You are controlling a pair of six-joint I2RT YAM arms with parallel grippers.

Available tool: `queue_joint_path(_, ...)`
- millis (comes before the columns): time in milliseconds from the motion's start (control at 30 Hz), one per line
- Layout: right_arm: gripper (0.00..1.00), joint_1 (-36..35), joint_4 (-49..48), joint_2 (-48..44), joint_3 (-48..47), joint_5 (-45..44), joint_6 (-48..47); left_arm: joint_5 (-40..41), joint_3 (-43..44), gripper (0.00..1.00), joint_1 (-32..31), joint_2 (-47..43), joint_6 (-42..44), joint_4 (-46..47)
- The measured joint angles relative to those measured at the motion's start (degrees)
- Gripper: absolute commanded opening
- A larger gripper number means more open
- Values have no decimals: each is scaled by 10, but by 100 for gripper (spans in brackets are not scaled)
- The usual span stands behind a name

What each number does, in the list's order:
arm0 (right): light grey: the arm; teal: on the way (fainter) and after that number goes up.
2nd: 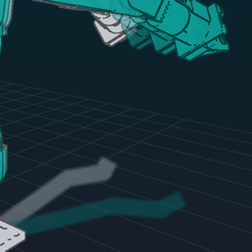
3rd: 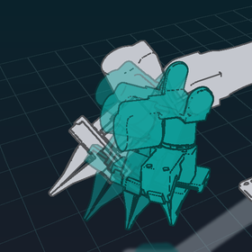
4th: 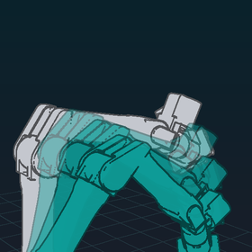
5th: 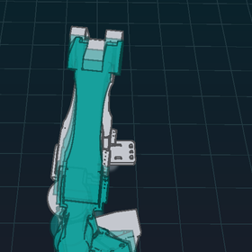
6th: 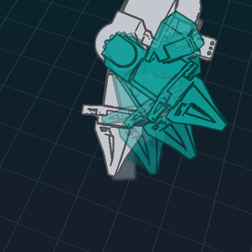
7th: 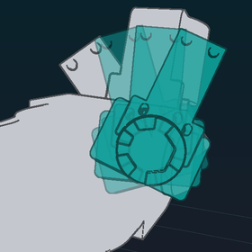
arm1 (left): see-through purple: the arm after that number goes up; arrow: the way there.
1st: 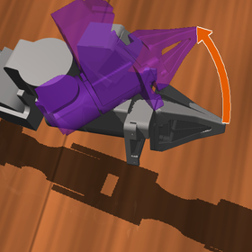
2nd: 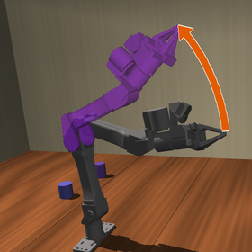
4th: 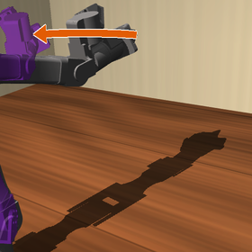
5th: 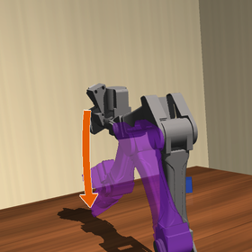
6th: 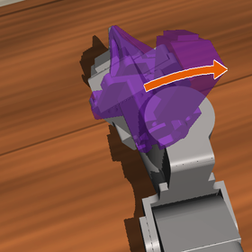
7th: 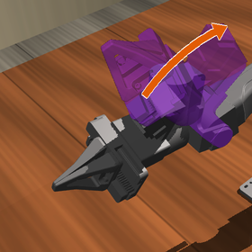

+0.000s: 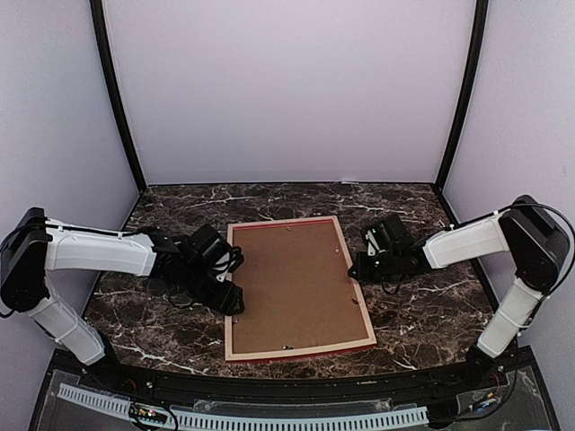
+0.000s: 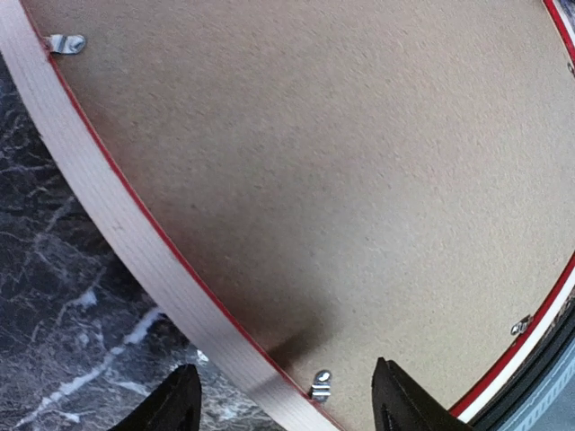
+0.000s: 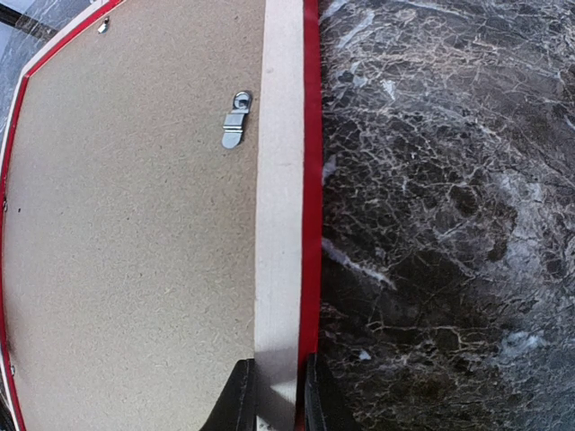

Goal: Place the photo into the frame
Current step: Press the fastener onto the backboard, then hold the photo frame at the center of the board, then place the photo frame at the center of the board.

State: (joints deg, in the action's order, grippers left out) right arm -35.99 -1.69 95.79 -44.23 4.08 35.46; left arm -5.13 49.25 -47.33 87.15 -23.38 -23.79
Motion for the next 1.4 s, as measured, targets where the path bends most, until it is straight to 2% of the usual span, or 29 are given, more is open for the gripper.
queue_joint_path(233, 3, -1, -2, -6, 6, 0, 5, 0, 17, 67, 46, 10, -9, 5)
queue_joint_path(400, 6, -8, -4, -13, 15, -2, 13, 0, 32, 60, 57, 49, -17, 20)
queue_joint_path(600, 11, -19, -11, -17, 22, -10, 27, 2, 47, 45, 66, 93, -26, 27)
queue_joint_path(700, 18, -25, -12, -20, 26, -18, 35, 2, 51, 37, 70, 96, -28, 24)
queue_joint_path(933, 43, -37, 8, -26, 29, -16, 48, 13, 60, 25, 77, 100, -27, 18)
queue_joint_path(1400, 61, -48, 108, -74, 0, -5, 8, 55, 65, 19, 78, 101, -36, 18)
